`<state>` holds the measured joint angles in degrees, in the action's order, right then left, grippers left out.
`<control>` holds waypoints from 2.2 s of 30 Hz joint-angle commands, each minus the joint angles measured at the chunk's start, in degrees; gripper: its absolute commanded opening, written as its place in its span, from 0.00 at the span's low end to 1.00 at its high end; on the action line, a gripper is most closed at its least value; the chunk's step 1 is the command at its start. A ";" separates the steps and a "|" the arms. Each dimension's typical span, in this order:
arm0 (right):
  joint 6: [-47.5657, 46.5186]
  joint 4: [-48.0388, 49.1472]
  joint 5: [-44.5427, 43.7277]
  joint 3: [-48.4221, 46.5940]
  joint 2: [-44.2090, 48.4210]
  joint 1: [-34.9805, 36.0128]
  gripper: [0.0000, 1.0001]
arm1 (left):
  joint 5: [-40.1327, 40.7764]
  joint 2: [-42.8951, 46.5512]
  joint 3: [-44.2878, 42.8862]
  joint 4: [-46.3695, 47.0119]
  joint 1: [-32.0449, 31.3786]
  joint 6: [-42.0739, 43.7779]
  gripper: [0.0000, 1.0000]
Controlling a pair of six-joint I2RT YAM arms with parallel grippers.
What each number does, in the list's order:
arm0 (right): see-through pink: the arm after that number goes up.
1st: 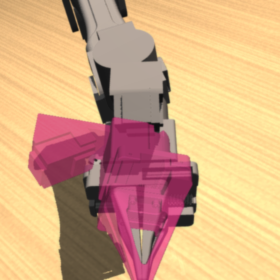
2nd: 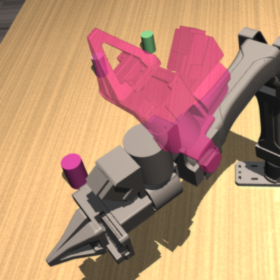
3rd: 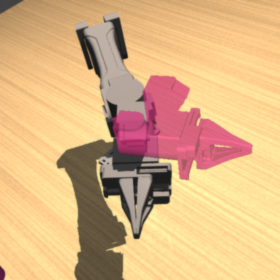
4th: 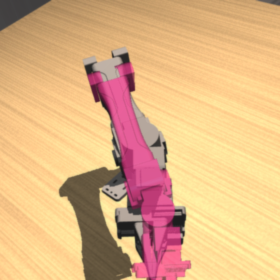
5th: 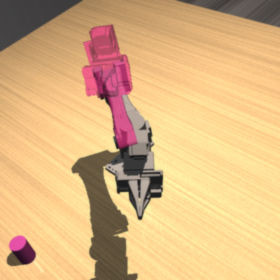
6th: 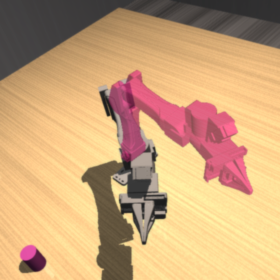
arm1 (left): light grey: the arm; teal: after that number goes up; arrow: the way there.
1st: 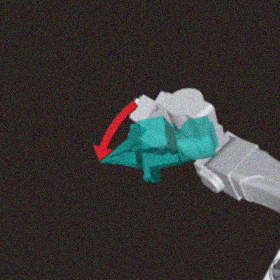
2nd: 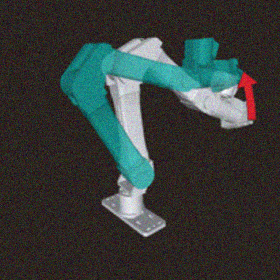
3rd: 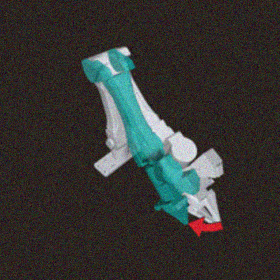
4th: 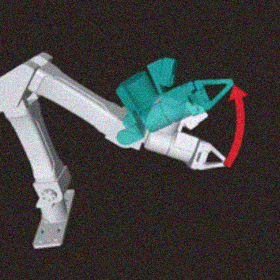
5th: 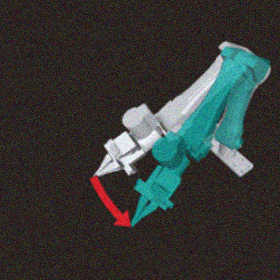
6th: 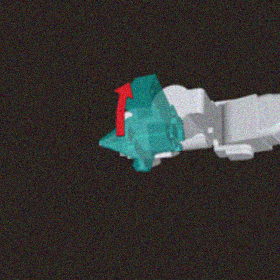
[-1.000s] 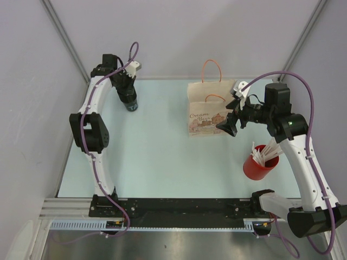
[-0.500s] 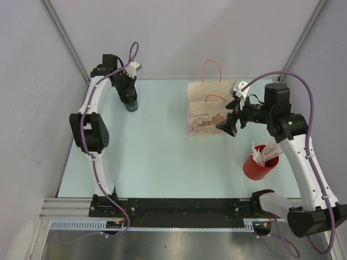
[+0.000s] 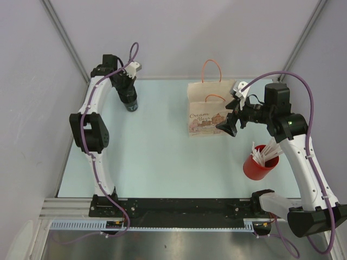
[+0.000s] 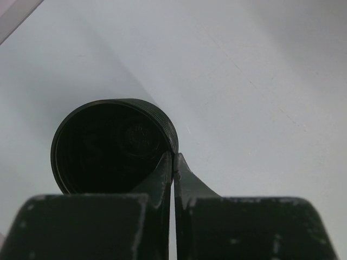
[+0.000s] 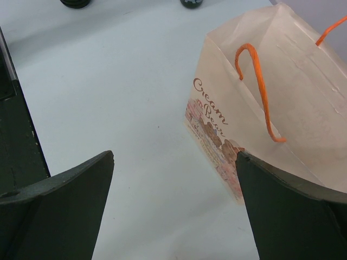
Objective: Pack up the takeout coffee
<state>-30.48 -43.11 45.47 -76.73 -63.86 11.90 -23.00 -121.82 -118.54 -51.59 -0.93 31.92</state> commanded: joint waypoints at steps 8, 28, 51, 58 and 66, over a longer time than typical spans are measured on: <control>-0.55 -0.22 1.02 -0.18 0.40 -0.03 1.00 | -0.03 3.78 -0.64 1.40 0.31 -0.98 0.00; -0.55 -0.39 1.02 -0.18 0.14 -0.12 1.00 | 2.96 9.41 5.25 9.40 0.31 -2.83 0.00; -0.55 -0.39 1.20 -0.18 -0.22 -0.21 1.00 | 5.51 15.56 4.37 12.48 -2.85 -0.99 0.00; -0.55 -0.39 1.28 -0.18 -0.39 -0.21 1.00 | 5.87 17.49 3.85 13.27 -3.82 -1.16 0.00; -0.20 -0.13 1.02 -0.09 -0.48 -0.21 1.00 | 5.78 22.14 7.52 12.57 -6.89 0.68 0.00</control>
<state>-30.52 -43.55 45.52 -76.73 -64.20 11.88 -17.61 -105.80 -112.57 -40.56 -5.58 30.94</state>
